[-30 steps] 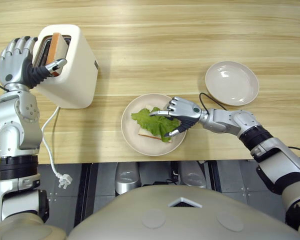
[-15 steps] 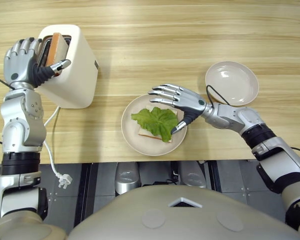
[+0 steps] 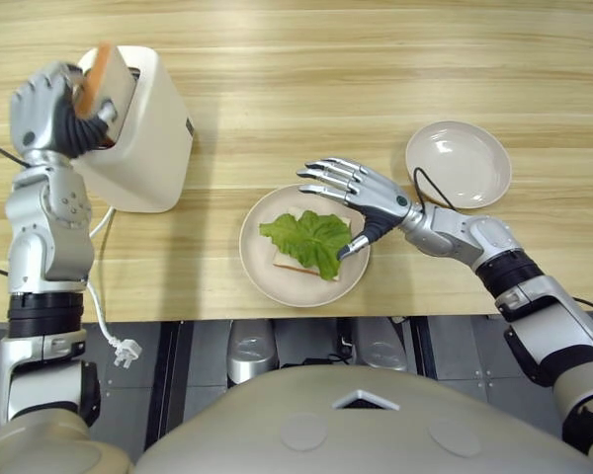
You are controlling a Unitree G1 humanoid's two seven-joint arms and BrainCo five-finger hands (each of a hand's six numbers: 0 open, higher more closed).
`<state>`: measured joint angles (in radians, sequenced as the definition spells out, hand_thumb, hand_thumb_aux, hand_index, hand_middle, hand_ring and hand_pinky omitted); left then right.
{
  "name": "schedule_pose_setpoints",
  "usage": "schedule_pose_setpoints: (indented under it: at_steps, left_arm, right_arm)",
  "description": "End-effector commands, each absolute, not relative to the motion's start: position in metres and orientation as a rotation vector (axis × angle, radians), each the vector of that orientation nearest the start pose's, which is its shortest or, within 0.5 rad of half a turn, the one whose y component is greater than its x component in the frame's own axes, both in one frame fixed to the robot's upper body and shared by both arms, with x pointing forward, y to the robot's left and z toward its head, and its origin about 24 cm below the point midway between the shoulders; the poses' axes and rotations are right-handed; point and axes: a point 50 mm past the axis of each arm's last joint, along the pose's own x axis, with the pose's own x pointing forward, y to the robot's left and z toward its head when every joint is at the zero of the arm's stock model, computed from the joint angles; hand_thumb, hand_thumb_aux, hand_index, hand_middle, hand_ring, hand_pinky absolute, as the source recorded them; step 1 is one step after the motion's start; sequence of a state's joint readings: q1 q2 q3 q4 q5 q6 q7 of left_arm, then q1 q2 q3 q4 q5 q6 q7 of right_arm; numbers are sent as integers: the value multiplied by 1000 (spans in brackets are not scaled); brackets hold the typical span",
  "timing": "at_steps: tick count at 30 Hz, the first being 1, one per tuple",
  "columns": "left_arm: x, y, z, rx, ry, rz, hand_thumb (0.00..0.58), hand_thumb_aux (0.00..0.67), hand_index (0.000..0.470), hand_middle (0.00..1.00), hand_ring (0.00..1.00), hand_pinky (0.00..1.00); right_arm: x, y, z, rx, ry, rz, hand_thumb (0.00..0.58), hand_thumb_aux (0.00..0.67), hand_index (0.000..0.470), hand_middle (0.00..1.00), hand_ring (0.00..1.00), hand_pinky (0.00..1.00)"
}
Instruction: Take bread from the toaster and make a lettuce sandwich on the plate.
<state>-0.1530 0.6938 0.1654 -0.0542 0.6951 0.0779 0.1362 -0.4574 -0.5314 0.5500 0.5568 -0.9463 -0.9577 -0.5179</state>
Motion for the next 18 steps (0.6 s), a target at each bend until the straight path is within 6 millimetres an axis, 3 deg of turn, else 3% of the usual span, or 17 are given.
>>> schedule_pose_setpoints:
  at_steps: [1, 2, 3, 4, 7, 10, 14, 18]
  left_arm:
    - [261, 277, 215, 1325, -528, 528, 580, 670, 460, 545, 545, 545]
    - [260, 275, 219, 1319, -559, 543, 580, 670, 460, 776, 776, 776]
    - [259, 275, 223, 1314, -581, 556, 580, 670, 460, 776, 776, 776]
    - [256, 273, 228, 1303, -625, 579, 580, 670, 460, 1000, 1000, 1000]
    - [246, 266, 240, 1272, -722, 590, 580, 670, 460, 1000, 1000, 1000]
    - [250, 237, 233, 1075, -727, 305, 580, 670, 460, 1000, 1000, 1000]
    - [258, 196, 190, 768, -523, -195, 580, 670, 460, 1000, 1000, 1000]
    - [259, 163, 136, 585, -278, -611, 580, 670, 460, 1000, 1000, 1000]
  right_arm:
    - [265, -118, 54, -1060, -920, 736, 0, 0, 0, 0, 0, 0]
    - [266, -118, 54, -1060, -921, 725, 0, 0, 0, 0, 0, 0]
    - [267, -118, 55, -1059, -922, 715, 0, 0, 0, 0, 0, 0]
    - [268, -119, 57, -1059, -926, 698, 0, 0, 0, 0, 0, 0]
    - [271, -122, 62, -1055, -940, 649, 0, 0, 0, 0, 0, 0]
    - [273, -131, 81, -924, -962, 518, 0, 0, 0, 0, 0, 0]
    - [262, -137, 107, -752, -1028, 439, 0, 0, 0, 0, 0, 0]
    - [241, -138, 126, -562, -1090, 515, 0, 0, 0, 0, 0, 0]
